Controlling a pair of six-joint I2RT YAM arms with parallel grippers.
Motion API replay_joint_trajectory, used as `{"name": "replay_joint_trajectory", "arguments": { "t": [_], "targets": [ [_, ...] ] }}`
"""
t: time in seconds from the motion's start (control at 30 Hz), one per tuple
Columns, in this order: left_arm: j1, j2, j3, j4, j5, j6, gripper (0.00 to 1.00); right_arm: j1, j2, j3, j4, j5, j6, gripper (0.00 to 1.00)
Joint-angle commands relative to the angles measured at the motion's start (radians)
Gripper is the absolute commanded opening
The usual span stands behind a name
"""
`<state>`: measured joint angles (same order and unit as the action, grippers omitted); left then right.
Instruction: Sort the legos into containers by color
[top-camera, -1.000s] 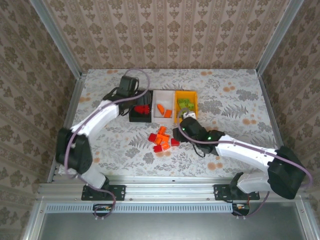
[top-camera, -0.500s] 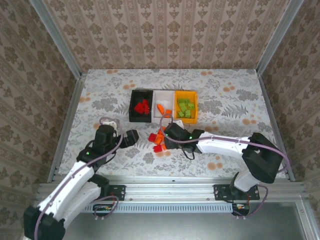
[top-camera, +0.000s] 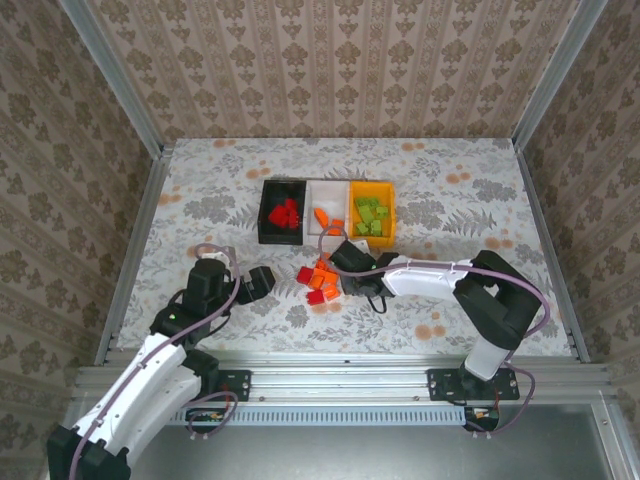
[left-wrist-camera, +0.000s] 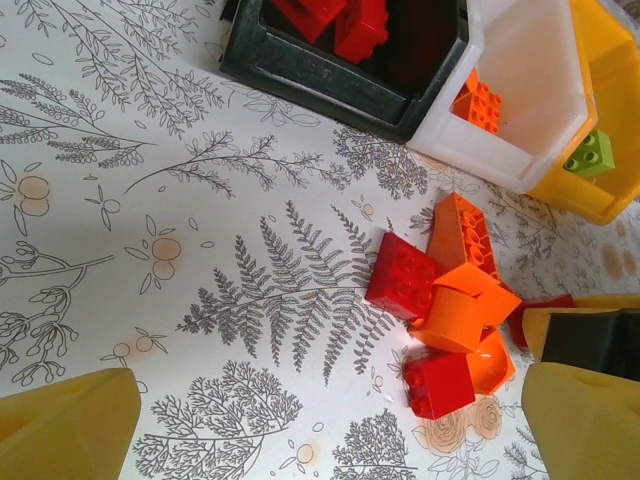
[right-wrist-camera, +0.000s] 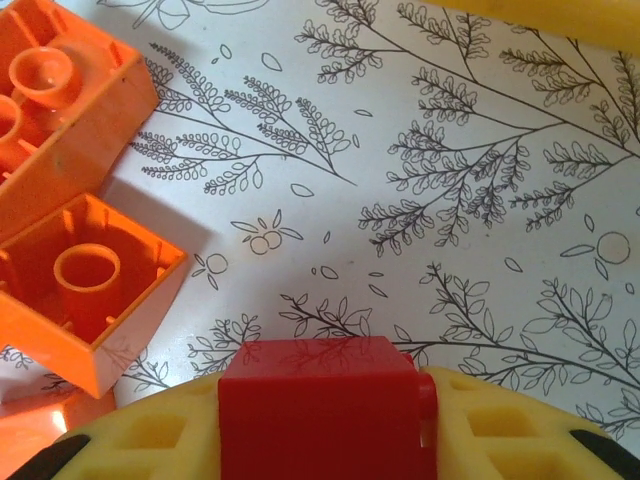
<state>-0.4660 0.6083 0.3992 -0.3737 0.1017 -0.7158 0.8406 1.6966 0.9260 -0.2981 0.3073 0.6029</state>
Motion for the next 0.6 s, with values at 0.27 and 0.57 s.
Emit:
{"name": "replay_joint_trajectory", "arguments": {
  "t": [0.27, 0.57],
  "targets": [
    [0.02, -0.024, -0.1, 0.061, -0.054, -0.093, 1.0, 0.012, 0.055, 0.405, -0.143, 0.013, -0.197, 0.33],
    [0.139, 0.004, -0.118, 0.106, 0.033, -0.15, 1.0, -0.001, 0.526, 0.983, -0.23, 0.078, -0.413, 0.35]
  ]
}}
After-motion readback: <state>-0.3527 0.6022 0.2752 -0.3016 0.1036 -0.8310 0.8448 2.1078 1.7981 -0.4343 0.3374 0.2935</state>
